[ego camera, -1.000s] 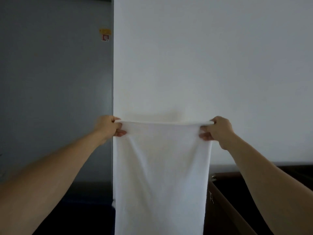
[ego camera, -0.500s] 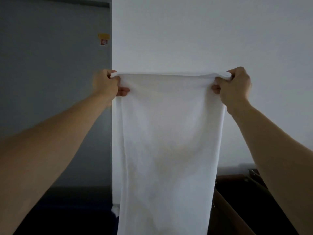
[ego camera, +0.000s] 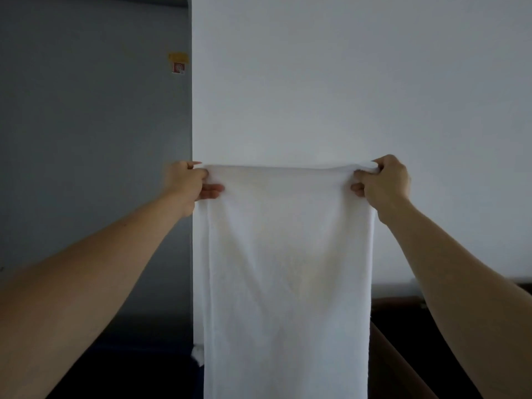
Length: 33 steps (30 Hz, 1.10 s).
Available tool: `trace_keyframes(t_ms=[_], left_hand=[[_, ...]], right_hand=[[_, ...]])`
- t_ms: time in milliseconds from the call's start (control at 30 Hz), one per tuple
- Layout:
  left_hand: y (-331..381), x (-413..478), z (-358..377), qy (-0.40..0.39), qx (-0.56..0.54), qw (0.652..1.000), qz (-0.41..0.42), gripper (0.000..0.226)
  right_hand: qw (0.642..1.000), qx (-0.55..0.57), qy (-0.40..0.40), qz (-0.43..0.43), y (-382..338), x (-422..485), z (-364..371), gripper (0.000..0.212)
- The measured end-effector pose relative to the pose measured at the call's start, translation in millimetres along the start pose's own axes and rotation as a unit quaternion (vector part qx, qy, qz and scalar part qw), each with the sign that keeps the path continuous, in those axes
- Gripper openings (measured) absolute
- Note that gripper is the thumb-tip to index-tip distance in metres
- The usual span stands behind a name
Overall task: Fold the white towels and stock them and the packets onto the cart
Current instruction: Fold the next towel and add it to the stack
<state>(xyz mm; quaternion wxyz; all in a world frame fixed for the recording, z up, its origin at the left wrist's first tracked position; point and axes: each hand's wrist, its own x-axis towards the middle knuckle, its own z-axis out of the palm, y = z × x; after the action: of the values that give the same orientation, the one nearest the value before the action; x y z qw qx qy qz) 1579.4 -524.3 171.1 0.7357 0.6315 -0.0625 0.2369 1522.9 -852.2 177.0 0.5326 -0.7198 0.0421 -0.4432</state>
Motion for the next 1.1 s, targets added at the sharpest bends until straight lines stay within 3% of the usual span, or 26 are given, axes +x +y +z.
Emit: trace_keyframes(t_ms=[233, 333, 500, 767, 1100], left_hand=[[-43, 31, 9, -0.008, 0.018, 0.998, -0.067, 0.015], [-28, 50, 26, 0.02, 0.004, 1.0, -0.013, 0.023], [19, 54, 41, 0.066, -0.007, 0.994, 0.086, 0.016], [59, 3, 25, 0.104, 0.019, 0.986, 0.132, 0.014], [42, -140, -40, 0.069, 0.053, 0.995, 0.051, 0.019]], right_hand=[[0.997, -0.024, -0.034, 0.066, 48, 14, 34, 0.021], [1.0, -0.003, -0.011, 0.027, 38, 36, 40, 0.025], [0.997, 0.068, 0.02, -0.039, -5, 59, 32, 0.027], [0.993, 0.086, 0.002, -0.08, -32, 42, -3, 0.027], [0.998, 0.017, -0.029, -0.045, -23, -99, -84, 0.024]])
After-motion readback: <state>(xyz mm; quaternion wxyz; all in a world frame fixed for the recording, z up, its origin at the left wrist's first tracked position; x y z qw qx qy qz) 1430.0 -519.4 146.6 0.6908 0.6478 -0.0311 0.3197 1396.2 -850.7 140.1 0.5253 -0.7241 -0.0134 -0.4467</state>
